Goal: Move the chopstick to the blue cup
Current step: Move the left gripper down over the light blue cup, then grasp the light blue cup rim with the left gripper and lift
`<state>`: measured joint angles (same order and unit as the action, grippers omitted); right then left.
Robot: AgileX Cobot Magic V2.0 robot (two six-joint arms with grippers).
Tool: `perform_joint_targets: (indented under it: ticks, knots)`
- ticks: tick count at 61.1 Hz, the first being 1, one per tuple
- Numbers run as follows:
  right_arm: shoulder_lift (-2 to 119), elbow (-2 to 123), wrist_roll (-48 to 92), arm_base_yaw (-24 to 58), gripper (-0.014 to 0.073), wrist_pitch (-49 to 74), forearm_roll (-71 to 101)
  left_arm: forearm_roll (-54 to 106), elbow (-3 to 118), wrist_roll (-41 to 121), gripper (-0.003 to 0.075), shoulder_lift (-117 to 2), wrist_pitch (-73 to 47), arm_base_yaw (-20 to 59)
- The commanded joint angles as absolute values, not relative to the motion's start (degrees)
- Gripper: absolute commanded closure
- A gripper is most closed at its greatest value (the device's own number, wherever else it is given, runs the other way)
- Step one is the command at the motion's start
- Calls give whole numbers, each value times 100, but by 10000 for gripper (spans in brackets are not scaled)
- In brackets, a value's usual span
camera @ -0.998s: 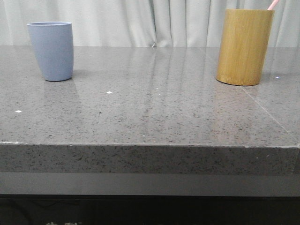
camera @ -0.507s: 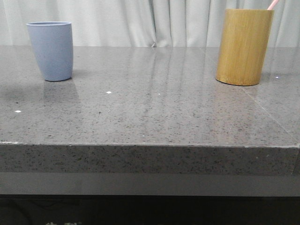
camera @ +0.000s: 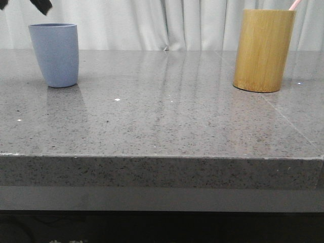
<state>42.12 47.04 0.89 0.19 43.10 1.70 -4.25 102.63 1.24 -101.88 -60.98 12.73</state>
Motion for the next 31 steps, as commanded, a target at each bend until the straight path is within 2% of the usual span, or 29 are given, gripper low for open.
perform_joint_targets:
  ticks: [1,8,14,31]
  knots:
    - [4211,4896,133,33,-29,3974,189,-453,10677,115,186,-10213,-6007,1299]
    - [4211,4896,133,33,-29,3980,189,-453,10877,115,188,-10511,-6058,1299]
    - [4211,4896,133,33,-29,3986,189,-453,10949,115,229,-10676,-6056,1299]
    - [4211,4896,133,33,-29,4002,189,-453,10959,115,518,-10744,-5959,1299]
